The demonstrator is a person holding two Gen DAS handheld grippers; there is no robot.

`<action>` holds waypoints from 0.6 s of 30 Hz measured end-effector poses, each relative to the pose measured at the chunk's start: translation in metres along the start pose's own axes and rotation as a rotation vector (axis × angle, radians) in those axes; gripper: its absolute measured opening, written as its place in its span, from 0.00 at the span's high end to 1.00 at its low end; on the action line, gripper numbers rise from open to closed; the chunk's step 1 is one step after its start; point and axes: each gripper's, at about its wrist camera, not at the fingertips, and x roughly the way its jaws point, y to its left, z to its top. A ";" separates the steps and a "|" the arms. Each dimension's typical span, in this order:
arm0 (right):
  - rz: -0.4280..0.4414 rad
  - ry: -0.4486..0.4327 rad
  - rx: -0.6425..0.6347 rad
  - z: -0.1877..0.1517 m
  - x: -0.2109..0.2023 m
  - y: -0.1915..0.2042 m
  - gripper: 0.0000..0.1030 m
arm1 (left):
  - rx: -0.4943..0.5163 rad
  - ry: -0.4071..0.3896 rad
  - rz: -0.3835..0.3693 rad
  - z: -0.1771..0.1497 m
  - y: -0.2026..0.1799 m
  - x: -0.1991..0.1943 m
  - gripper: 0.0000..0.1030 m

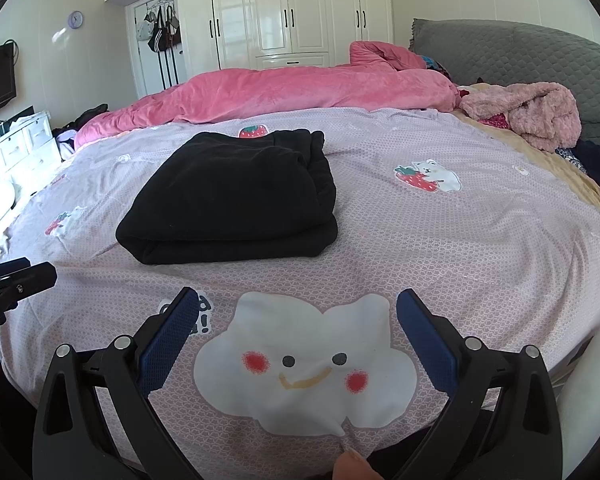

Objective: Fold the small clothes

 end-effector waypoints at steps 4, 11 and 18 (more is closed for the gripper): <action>-0.005 0.001 -0.002 0.000 0.000 0.001 0.04 | 0.004 0.002 -0.001 0.000 0.000 0.001 0.09; -0.012 0.004 -0.004 -0.001 0.001 0.001 0.04 | 0.010 -0.002 -0.025 -0.001 -0.002 0.001 0.09; -0.018 0.008 0.022 0.000 0.001 -0.005 0.04 | -0.009 -0.004 -0.059 0.001 0.006 0.000 0.09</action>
